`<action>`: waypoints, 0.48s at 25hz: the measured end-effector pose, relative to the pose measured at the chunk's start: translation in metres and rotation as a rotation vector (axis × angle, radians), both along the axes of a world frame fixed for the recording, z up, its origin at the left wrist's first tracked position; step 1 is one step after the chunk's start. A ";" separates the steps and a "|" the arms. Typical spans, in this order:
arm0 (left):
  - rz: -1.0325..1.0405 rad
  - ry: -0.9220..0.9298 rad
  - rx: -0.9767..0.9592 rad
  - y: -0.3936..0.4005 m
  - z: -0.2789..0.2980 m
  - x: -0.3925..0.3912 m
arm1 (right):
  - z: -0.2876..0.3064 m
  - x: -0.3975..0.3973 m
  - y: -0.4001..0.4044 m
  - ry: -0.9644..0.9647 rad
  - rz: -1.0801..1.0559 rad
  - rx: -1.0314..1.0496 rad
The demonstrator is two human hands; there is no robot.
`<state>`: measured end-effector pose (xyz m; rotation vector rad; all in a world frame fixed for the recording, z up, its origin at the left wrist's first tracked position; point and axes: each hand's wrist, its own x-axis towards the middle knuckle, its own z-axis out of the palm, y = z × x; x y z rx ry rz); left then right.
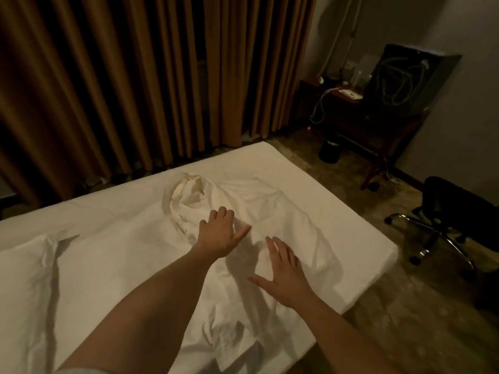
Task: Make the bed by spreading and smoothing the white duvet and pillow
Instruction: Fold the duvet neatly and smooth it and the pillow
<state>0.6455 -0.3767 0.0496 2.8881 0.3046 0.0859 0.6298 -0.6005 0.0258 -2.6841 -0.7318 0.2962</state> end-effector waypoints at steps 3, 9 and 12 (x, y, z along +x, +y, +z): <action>0.245 0.062 -0.193 0.016 -0.002 0.018 | 0.011 0.056 0.018 0.021 0.128 -0.123; 0.686 -0.021 -0.531 0.027 -0.035 0.077 | -0.012 0.191 0.036 0.116 0.264 -0.113; 0.838 -0.134 -0.516 0.003 -0.036 0.123 | -0.023 0.255 0.036 0.147 0.414 -0.158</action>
